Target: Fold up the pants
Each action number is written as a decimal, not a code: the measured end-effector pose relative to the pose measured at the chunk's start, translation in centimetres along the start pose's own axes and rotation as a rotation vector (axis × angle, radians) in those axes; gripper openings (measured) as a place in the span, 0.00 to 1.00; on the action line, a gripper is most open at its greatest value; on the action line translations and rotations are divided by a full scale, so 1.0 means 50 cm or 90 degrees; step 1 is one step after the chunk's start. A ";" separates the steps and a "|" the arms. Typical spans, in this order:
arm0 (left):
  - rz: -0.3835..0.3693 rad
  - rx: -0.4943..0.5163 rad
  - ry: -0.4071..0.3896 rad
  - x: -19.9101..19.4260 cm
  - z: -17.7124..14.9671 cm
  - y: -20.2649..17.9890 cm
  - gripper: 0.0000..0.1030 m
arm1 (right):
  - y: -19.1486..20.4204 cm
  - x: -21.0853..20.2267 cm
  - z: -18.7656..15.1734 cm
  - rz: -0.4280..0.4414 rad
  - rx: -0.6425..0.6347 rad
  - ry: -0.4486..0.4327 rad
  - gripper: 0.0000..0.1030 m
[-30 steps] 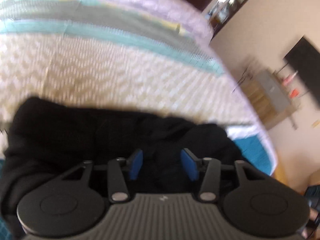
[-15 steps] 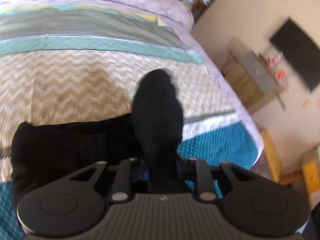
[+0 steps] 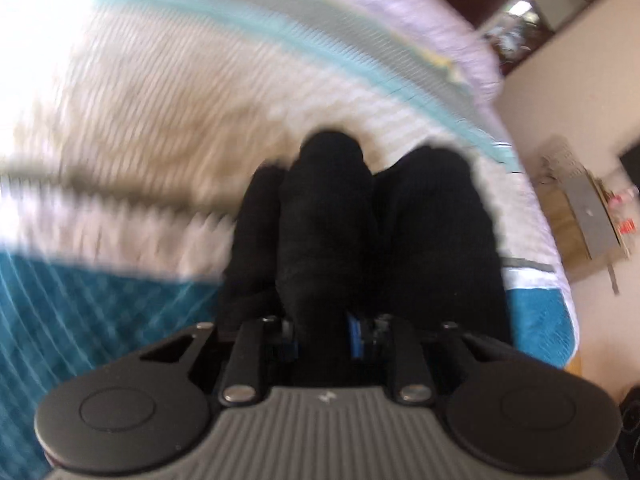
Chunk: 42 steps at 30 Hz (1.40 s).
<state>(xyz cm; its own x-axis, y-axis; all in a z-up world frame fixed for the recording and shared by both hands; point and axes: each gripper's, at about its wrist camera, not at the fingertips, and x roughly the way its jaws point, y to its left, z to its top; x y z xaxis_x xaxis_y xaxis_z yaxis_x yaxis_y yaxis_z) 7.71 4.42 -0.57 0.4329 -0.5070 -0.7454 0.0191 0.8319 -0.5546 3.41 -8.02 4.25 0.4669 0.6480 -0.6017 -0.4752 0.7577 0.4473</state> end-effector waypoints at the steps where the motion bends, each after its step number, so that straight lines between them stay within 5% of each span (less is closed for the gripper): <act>1: -0.018 -0.014 -0.012 0.002 -0.003 0.011 0.21 | -0.008 0.009 -0.007 0.000 -0.001 0.012 0.21; 6: -0.003 0.028 -0.053 -0.041 -0.006 -0.002 0.35 | -0.014 -0.124 0.001 0.047 -0.011 -0.073 0.41; 11: -0.005 0.011 -0.085 -0.065 0.010 -0.005 0.52 | -0.087 -0.250 0.016 -0.061 0.036 -0.193 0.40; 15: 0.022 0.014 -0.109 -0.064 0.033 -0.024 0.54 | -0.137 -0.244 0.048 -0.110 0.090 -0.193 0.25; 19: 0.075 0.047 -0.099 -0.035 0.029 -0.038 0.50 | -0.140 -0.178 0.043 -0.121 0.088 -0.158 0.24; 23: 0.095 0.060 -0.089 0.008 0.007 -0.024 0.57 | -0.133 -0.111 -0.022 -0.231 0.009 -0.110 0.25; 25: 0.106 0.075 -0.098 0.012 0.002 -0.031 0.58 | -0.168 -0.122 -0.019 -0.208 0.075 -0.110 0.25; 29: 0.095 0.060 -0.100 -0.019 0.005 -0.033 0.58 | -0.162 -0.146 -0.001 -0.197 0.045 -0.084 0.28; 31: 0.080 0.050 -0.122 -0.057 0.003 -0.027 0.60 | -0.165 -0.178 0.005 -0.182 0.068 -0.104 0.38; 35: 0.047 0.016 -0.151 -0.117 -0.005 0.008 0.97 | -0.202 -0.268 -0.031 -0.105 0.166 -0.176 0.59; 37: 0.017 -0.004 -0.125 -0.114 -0.010 0.030 0.98 | -0.229 -0.296 -0.058 -0.066 0.220 -0.190 0.82; 42: -0.061 -0.091 -0.037 -0.053 -0.032 0.076 1.00 | -0.281 -0.281 -0.098 0.008 0.345 -0.153 0.86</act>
<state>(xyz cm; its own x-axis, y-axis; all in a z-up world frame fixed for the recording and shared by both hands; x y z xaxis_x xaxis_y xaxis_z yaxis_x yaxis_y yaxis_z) 5.19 8.53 -1.29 0.4869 -0.5647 -0.6664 -0.0633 0.7381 -0.6717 -0.15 -28.15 3.16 0.6492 0.6087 -0.4561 -0.0630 0.6406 0.7653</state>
